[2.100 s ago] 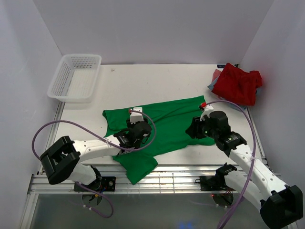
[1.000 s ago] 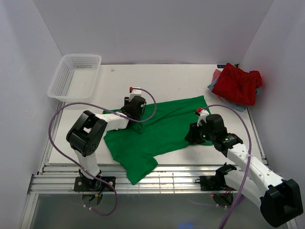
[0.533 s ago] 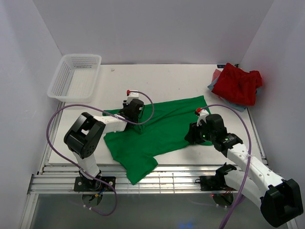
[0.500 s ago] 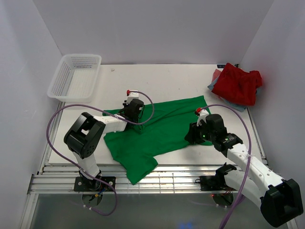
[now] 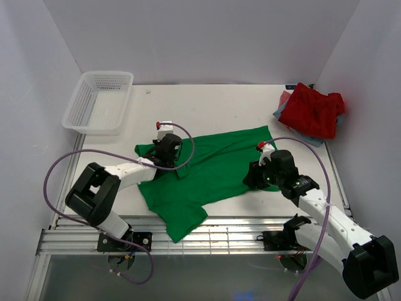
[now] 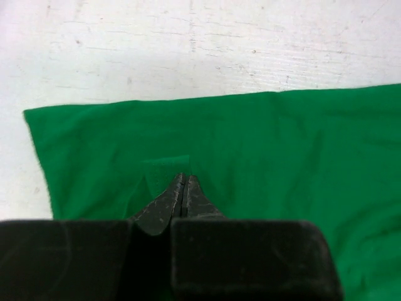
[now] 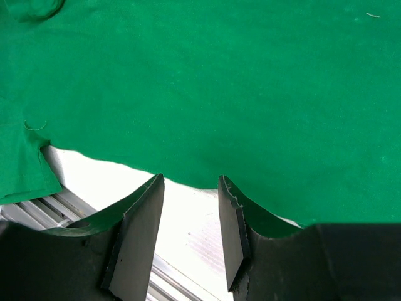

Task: Fold and stack the t-shirts
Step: Fold the tshirt

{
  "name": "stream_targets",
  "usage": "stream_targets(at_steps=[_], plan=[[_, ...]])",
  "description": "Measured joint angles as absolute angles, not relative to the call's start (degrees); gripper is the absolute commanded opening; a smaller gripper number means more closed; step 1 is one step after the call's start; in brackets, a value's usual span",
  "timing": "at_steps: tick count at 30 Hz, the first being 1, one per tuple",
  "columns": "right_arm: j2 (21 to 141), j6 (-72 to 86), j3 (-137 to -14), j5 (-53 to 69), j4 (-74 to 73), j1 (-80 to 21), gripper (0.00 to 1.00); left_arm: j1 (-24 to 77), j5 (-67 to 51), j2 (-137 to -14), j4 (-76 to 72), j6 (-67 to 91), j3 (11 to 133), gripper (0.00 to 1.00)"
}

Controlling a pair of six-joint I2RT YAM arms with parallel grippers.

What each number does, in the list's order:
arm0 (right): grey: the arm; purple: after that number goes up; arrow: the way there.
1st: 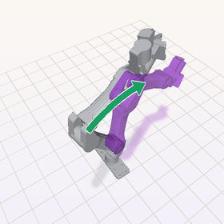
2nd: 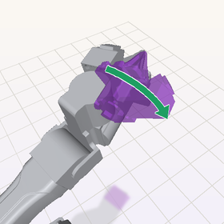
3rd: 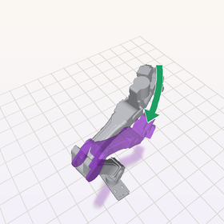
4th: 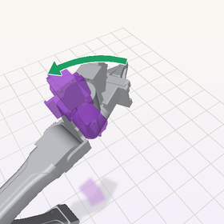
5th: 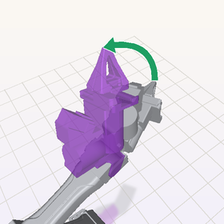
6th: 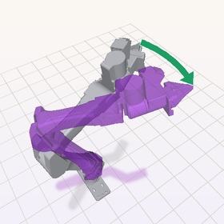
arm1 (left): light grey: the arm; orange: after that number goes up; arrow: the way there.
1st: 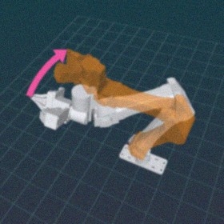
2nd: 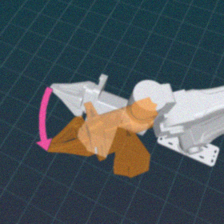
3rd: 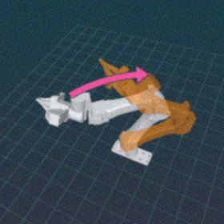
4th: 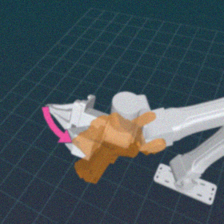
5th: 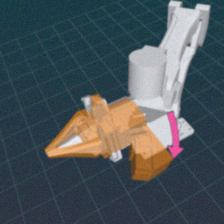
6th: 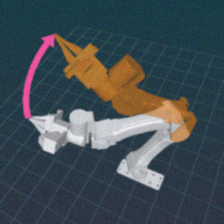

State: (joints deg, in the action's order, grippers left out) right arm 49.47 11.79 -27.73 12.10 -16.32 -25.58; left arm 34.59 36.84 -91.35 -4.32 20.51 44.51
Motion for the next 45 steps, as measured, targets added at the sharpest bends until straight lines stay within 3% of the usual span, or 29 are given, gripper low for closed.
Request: stream_targets(at_steps=[10, 19, 29, 30, 34, 35, 41, 44, 45], plan=[[48.95, 11.79, -27.73, 12.14, -16.27, -25.63, 0.47, 37.15, 36.34, -76.09, 1.34, 30.13, 33.58, 0.05], [48.77, 11.77, -27.73, 12.14, -16.14, -25.65, 0.47, 50.63, 37.50, -69.17, 12.73, 46.09, 25.96, 0.04], [49.17, 11.79, -27.77, 9.69, -15.51, -25.80, 0.48, 60.07, 42.28, -67.68, 23.66, 61.82, 26.04, 0.04], [50.17, 11.79, -28.05, 8.95, -15.16, -25.80, 0.48, 60.53, 42.85, -67.68, 25.17, 63.00, 26.50, 0.07], [59.07, 11.64, -32.40, 5.37, -14.09, -25.80, 0.48, 61.56, 44.77, -66.85, 31.33, 66.61, 29.41, 0.47], [62.06, 11.53, -34.28, 4.51, -13.41, -25.80, 0.48, 61.69, 45.25, -66.13, 32.60, 67.26, 30.22, 0.75], [78.87, 10.28, -48.27, -3.03, -10.52, -25.74, 0.49, 61.76, 50.87, -61.43, 37.12, 67.33, 35.73, 0.83], [85.60, 9.54, -54.48, -6.79, -8.47, -25.43, 0.49, 61.52, 55.00, -61.52, 37.32, 65.63, 37.34, 0.79], [87.77, 9.28, -56.29, -7.92, -8.03, -25.21, 0.49, 61.06, 56.38, -61.95, 37.21, 64.69, 37.69, 0.70]])
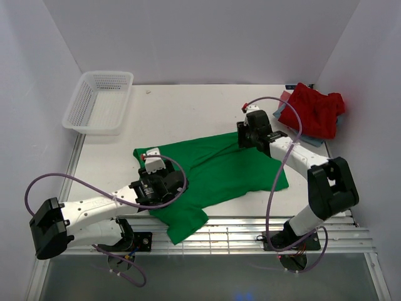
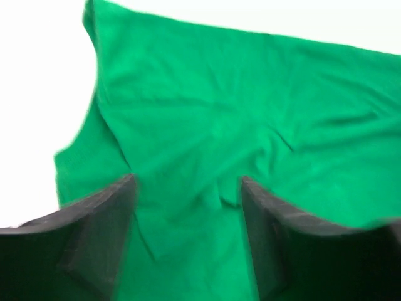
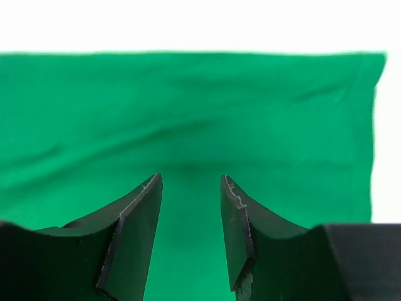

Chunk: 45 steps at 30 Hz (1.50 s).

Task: Fold and stack the t-shirts
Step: Fold the tshirt

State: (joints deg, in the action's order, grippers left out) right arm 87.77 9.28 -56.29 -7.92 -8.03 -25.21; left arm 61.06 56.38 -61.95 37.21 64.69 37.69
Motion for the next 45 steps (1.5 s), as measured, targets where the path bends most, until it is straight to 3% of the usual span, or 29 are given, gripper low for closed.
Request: stream_targets(at_steps=[4, 9, 13, 21, 45], plan=[[96.82, 7.88, -62.43, -12.51, -6.68, -24.40, 0.48, 56.12, 58.98, -64.97, 31.00, 56.55, 37.28, 0.47], [103.83, 5.74, -65.54, -16.84, -6.68, -23.51, 0.48, 41.12, 51.83, -66.02, 11.33, 40.01, 29.21, 0.37], [106.21, 4.10, -67.26, -18.63, -6.70, -22.46, 0.48, 33.34, 45.78, -71.90, 2.00, 32.27, 28.86, 0.35], [107.85, 2.42, -69.14, -19.40, -6.11, -20.51, 0.48, 29.78, 38.28, -83.11, -4.78, 25.76, 32.77, 0.34], [111.28, 1.45, -70.08, -20.64, -5.67, -16.01, 0.47, 26.89, 33.39, -87.29, -4.36, 25.21, 37.12, 0.28]])
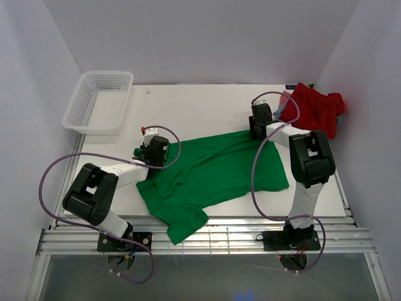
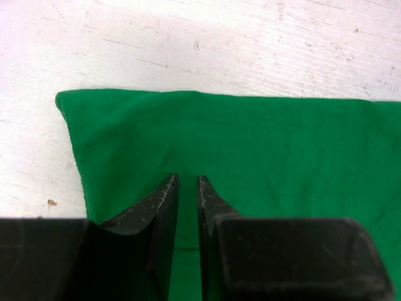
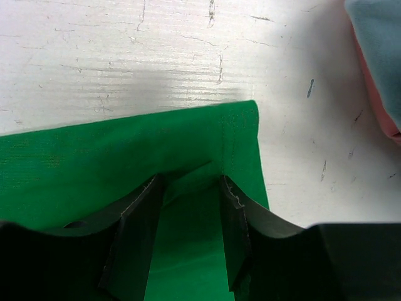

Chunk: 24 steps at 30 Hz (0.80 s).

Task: Fold and stack the t-shirts
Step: Fold the tshirt

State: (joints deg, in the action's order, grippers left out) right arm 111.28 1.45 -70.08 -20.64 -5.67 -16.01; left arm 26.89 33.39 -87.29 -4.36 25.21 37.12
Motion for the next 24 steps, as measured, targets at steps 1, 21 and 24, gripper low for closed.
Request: stream_targets(at_steps=[1, 21, 24], plan=[[111.28, 1.45, -70.08, -20.67, -5.67, -15.94, 0.47, 26.76, 33.34, -87.79, -4.10, 25.21, 37.69, 0.28], [110.83, 1.13, -70.41, -19.86, -6.33, -15.75, 0.20, 25.28, 31.14, -94.89, 1.52, 24.34, 44.84, 0.21], [107.59, 1.10, -69.10, -20.75, -7.86, -15.75, 0.21, 25.23, 30.68, -95.37, 2.09, 24.18, 45.69, 0.19]])
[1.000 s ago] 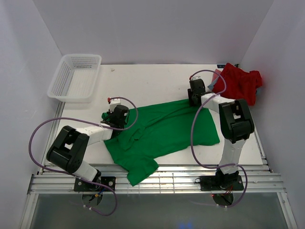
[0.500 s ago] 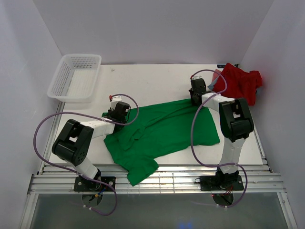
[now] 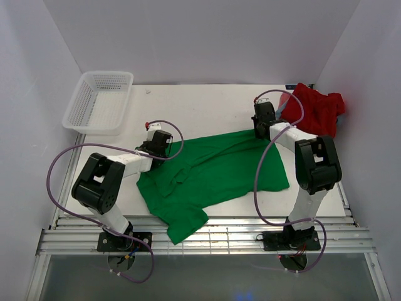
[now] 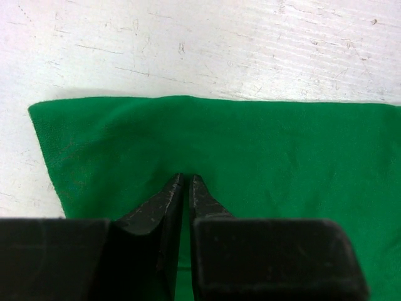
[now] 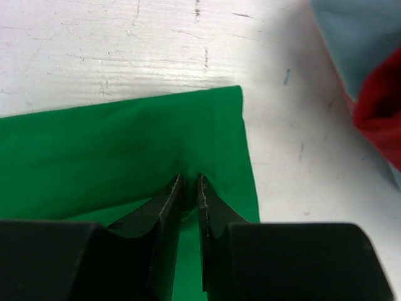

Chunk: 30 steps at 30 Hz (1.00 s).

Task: Fold and stack the t-shirts
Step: Fold the tshirt

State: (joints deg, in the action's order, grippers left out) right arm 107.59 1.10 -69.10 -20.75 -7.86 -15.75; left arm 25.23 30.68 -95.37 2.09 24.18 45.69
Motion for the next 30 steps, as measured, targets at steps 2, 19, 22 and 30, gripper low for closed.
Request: stream_targets(at_steps=[2, 19, 22, 30], plan=[[105.27, 1.08, -68.42, -21.23, -9.21, -15.73, 0.21, 25.23, 30.41, -95.37, 2.42, 24.23, 45.80, 0.19], [104.14, 3.49, -66.28, -23.88, -28.60, -16.29, 0.19, 25.21, 27.75, -90.80, 4.64, 24.91, 44.38, 0.16], [104.14, 4.12, -65.32, -24.67, -30.30, -16.64, 0.22, 25.21, 27.14, -89.10, 4.82, 25.17, 44.16, 0.16], [103.02, 5.19, -64.16, -29.28, -32.45, -17.96, 0.40, 25.21, 26.02, -88.42, 7.33, 25.71, 44.27, 0.17]])
